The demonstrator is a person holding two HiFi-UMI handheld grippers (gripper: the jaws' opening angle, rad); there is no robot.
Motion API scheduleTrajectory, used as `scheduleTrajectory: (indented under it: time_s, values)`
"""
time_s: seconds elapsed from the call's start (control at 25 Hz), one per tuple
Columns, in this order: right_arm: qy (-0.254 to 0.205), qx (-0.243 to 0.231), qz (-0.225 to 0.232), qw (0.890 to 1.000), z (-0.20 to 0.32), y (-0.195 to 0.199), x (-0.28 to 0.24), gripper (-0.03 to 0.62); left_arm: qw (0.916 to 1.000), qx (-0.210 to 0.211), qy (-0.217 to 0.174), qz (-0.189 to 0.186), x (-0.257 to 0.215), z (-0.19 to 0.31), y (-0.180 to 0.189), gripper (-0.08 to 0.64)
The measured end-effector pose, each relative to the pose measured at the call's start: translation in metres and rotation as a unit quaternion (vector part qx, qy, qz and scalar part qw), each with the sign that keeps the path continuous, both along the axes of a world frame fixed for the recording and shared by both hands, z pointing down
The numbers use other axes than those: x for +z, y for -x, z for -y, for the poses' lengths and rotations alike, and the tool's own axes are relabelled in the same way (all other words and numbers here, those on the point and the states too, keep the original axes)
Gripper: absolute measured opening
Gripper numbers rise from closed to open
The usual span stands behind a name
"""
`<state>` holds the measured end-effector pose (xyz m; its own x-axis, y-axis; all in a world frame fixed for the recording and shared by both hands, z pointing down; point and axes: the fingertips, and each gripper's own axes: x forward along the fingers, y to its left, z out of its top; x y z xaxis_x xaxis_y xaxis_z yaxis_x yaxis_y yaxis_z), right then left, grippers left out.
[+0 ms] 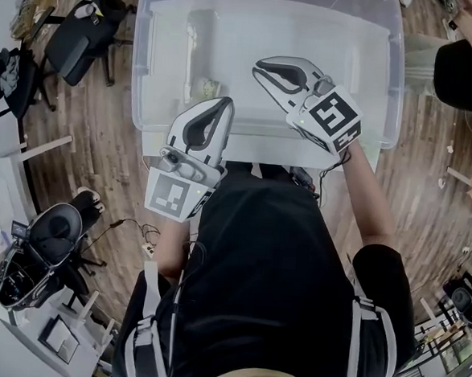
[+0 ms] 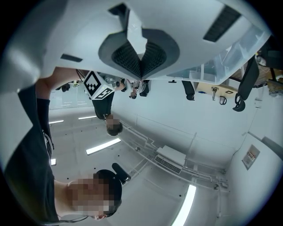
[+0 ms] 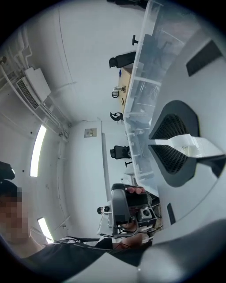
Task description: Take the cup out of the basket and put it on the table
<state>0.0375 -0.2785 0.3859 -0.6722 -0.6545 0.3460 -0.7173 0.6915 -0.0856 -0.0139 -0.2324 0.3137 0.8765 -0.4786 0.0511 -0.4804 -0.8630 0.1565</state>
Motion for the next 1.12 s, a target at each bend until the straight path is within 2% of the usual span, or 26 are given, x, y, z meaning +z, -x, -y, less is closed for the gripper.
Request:
scheduleTrajectory:
  time_s: [0.16,0.36,0.48,0.64,1.12]
  values:
    - [0.021,-0.033,-0.029,0.999,0.016,0.012,0.025,0.083,0.9999,-0.003,0.003,-0.011,-0.002,0.005,0.005,0.018]
    - [0.049,-0.062,-0.050,0.996,0.031,0.025,0.052,0.112,0.9999,-0.009,0.010,-0.006,0.001,0.006,0.012,0.018]
    - [0.066,-0.091,-0.067,0.991,0.036,0.038,0.074,0.121,0.9997,-0.008,0.015,-0.019,0.000,0.007,0.013,0.017]
    - [0.094,-0.136,-0.095,0.982,0.044,0.056,0.109,0.138,0.9996,-0.010,0.027,-0.003,0.014,0.010,0.016,0.017]
    - [0.159,-0.228,-0.158,0.948,0.048,0.117,0.200,0.198,0.9992,0.011,0.038,0.002,0.024,0.012,0.020,0.017]
